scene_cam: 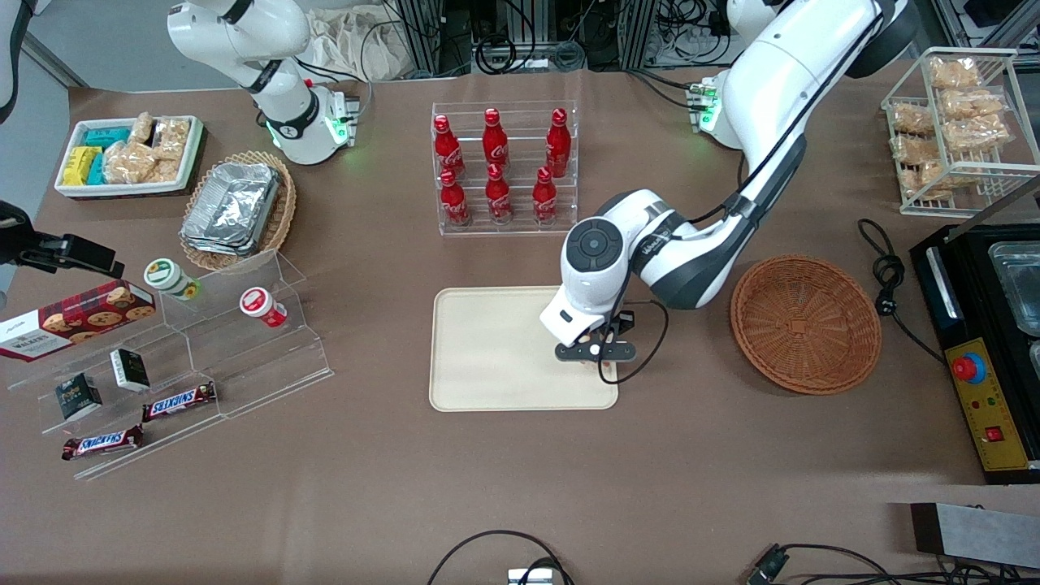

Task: Place sandwich from basket to tray
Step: 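Carry the sandwich with the left gripper over the cream tray, then lower the sandwich onto the tray and open the left gripper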

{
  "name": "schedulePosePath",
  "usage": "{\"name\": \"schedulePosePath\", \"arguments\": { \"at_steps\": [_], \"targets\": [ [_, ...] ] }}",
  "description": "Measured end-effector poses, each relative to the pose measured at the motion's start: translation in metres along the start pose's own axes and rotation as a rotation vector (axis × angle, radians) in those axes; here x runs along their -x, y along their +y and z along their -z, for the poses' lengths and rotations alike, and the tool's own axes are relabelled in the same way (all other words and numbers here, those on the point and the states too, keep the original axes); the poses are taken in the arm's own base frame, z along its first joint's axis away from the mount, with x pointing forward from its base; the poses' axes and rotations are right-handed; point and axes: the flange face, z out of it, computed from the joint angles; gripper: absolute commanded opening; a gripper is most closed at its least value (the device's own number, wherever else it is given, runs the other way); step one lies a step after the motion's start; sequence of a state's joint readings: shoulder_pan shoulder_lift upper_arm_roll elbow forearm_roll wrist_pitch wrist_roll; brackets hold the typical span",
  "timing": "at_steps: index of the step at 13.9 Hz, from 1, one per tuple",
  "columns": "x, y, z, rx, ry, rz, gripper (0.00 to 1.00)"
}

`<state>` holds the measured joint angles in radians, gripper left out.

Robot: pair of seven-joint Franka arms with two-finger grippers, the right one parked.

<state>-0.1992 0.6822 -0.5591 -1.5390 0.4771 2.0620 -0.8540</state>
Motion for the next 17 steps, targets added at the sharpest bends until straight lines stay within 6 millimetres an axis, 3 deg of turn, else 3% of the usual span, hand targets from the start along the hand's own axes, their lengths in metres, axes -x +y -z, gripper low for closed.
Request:
{"name": "schedulePosePath", "arguments": {
  "at_steps": [5, 10, 14, 17],
  "targets": [
    [0.000, 0.010, -0.018, 0.031, 0.007, -0.014, 0.21],
    [0.007, 0.044, -0.026, 0.040, 0.018, -0.036, 0.22],
    [0.004, 0.041, -0.040, 0.030, 0.004, -0.028, 0.22],
    [0.003, 0.040, -0.047, 0.019, 0.003, -0.031, 0.28]
  ]
}}
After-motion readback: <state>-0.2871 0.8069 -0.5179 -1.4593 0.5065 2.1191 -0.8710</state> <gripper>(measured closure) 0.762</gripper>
